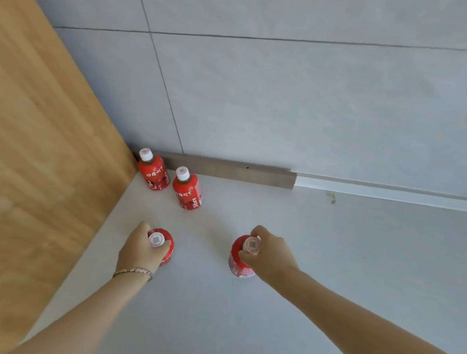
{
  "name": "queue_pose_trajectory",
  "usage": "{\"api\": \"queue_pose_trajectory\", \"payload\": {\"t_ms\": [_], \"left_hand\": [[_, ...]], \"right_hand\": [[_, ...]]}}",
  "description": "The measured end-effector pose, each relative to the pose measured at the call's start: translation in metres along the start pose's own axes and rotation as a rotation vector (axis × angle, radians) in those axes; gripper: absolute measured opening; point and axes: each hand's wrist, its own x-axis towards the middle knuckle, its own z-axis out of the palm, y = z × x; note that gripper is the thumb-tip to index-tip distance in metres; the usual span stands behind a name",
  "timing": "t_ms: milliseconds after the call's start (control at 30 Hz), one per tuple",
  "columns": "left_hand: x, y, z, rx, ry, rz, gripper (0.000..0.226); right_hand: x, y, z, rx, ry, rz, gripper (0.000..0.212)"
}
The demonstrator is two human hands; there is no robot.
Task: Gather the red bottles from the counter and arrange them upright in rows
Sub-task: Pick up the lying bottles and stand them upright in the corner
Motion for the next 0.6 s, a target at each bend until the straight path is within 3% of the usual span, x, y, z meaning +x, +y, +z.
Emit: {"api": "queue_pose_trajectory", "payload": {"t_ms": [100,367,500,600], "left_hand": [[0.021,-0.018,-0.003,-0.031,0.046,-0.035,0.027],[0.038,-0.026,-0.006,0.043,-0.083,-0.054,0.043],[0.036,-0.021,-0.016,0.393,-0.139,-0.040,0.049],[0.025,-0.010,-0.015,0.547,0.000,0.171,0.043]], "right_hand": [[0.032,-0.037,0.022,-0.026,0.010,-0.062,0.033],[0.081,-0.082,0.072,-0.081,-0.049,-0.103,0.046],[0.072,-0.071,0.068,-0.094,-0.088,-0.152,0.049],[0.055,-0.040,0.047,-0.165,-0.152,-0.175,0.050]]}}
